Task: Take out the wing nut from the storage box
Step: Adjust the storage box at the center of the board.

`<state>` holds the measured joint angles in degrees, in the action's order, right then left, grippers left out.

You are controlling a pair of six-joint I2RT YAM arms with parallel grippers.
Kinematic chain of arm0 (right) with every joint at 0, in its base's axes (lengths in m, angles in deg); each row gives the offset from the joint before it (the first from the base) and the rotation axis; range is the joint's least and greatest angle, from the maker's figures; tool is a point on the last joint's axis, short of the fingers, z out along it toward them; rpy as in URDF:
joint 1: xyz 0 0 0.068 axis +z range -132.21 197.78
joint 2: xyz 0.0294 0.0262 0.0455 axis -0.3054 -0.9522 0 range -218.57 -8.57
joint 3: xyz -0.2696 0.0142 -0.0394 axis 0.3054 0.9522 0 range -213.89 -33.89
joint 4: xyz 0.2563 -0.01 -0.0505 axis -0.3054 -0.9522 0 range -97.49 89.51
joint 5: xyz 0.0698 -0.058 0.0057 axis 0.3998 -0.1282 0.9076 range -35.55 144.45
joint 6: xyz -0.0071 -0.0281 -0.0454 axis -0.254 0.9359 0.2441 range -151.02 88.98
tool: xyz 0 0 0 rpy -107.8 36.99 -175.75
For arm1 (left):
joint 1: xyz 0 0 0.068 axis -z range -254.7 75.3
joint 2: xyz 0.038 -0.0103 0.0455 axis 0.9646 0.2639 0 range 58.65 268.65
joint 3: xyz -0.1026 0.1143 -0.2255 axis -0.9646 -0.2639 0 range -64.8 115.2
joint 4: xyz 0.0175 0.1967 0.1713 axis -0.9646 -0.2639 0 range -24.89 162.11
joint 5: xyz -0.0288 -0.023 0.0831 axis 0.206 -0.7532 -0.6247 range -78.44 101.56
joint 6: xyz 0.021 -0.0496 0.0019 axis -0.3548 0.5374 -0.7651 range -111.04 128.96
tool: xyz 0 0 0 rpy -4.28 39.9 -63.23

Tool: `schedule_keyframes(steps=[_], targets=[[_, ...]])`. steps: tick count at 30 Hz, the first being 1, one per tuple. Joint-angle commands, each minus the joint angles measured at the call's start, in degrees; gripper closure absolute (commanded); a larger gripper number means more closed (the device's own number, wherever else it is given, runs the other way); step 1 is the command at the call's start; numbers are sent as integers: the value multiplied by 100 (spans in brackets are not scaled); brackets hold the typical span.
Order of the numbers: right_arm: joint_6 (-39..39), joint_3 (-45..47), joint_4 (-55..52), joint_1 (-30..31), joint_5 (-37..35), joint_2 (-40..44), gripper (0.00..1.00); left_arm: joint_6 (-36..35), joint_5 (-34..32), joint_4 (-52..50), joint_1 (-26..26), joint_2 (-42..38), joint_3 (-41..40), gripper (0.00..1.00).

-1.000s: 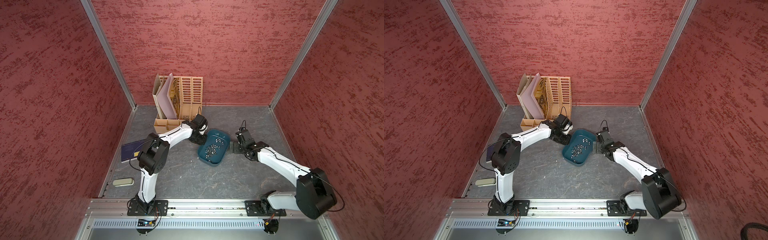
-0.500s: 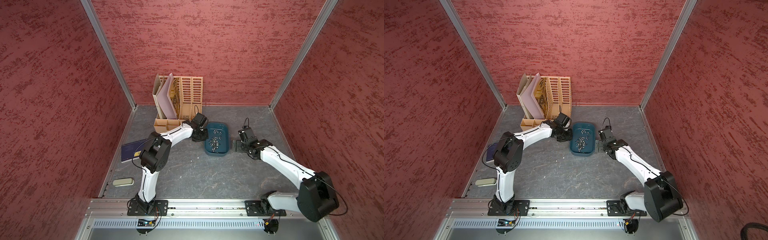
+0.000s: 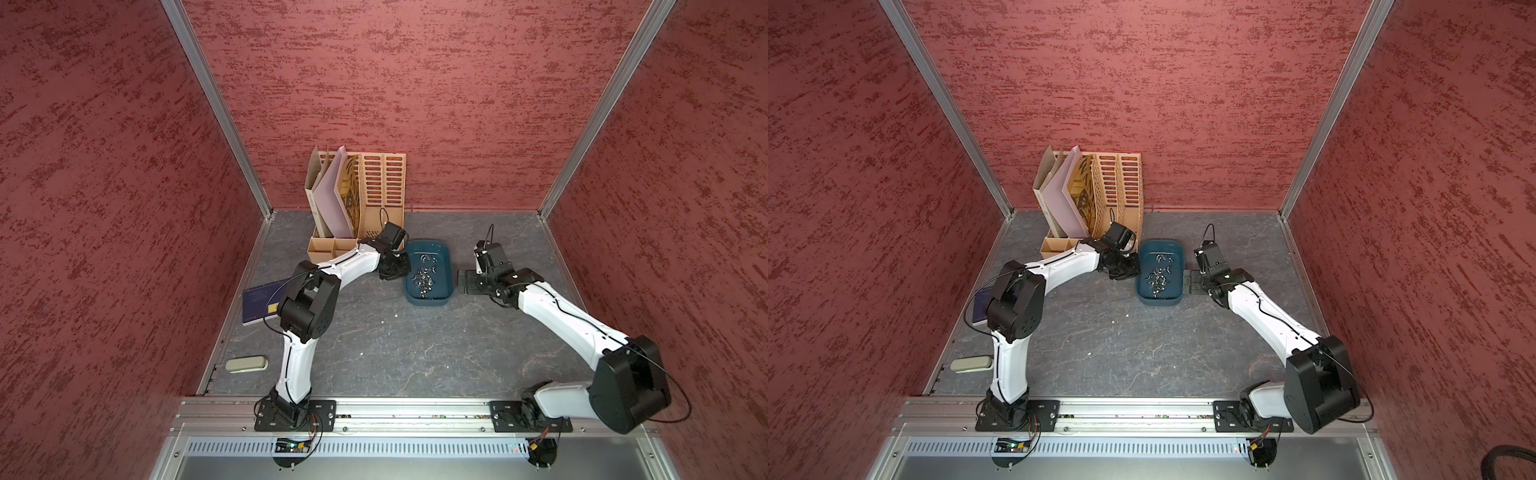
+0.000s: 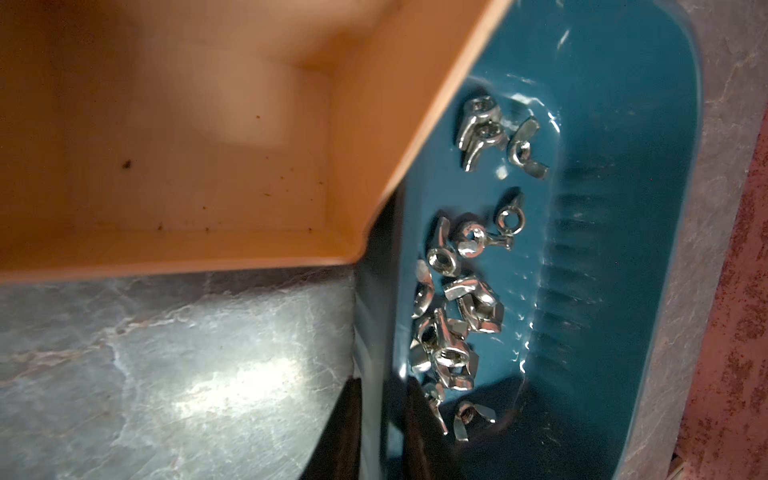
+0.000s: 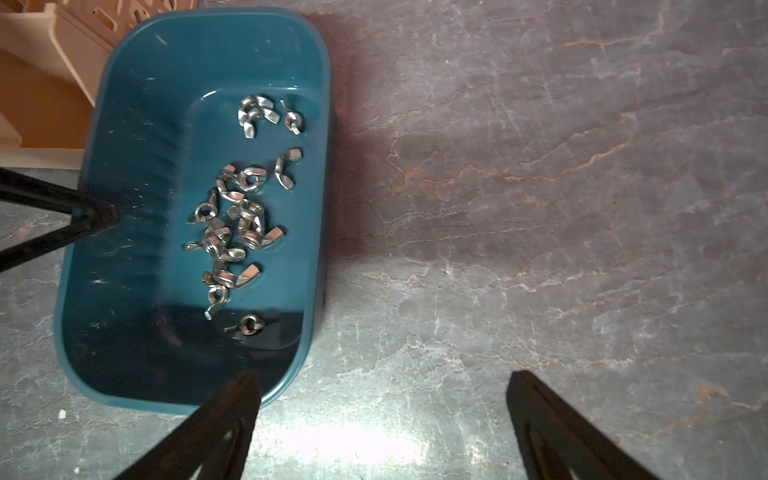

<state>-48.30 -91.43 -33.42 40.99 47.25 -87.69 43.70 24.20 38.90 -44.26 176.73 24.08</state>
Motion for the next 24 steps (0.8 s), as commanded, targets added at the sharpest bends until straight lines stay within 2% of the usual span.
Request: schedule_keyframes(steps=[1, 5, 8, 14, 20, 24], targets=[[187, -356, -94, 160, 190, -197, 2, -168, 6, -115, -125, 65, -38, 67], [276, -742, -179, 338, 140, -520, 2, -347, -20, -115, -126, -264, -38, 50], [336, -1031, -179, 437, 182, -834, 3, -485, -204, -206, -163, -598, -77, 45], [480, -1769, -183, 584, 171, -1651, 8, -656, -545, -97, -573, -1358, -807, 43], [454, -2481, -201, 613, 357, -2420, 22, -1392, -1727, -88, -615, -1857, -1496, 43], [367, -2839, -186, 649, 395, -2816, 32, -1481, -1907, 3, -609, -1912, -1786, 43]])
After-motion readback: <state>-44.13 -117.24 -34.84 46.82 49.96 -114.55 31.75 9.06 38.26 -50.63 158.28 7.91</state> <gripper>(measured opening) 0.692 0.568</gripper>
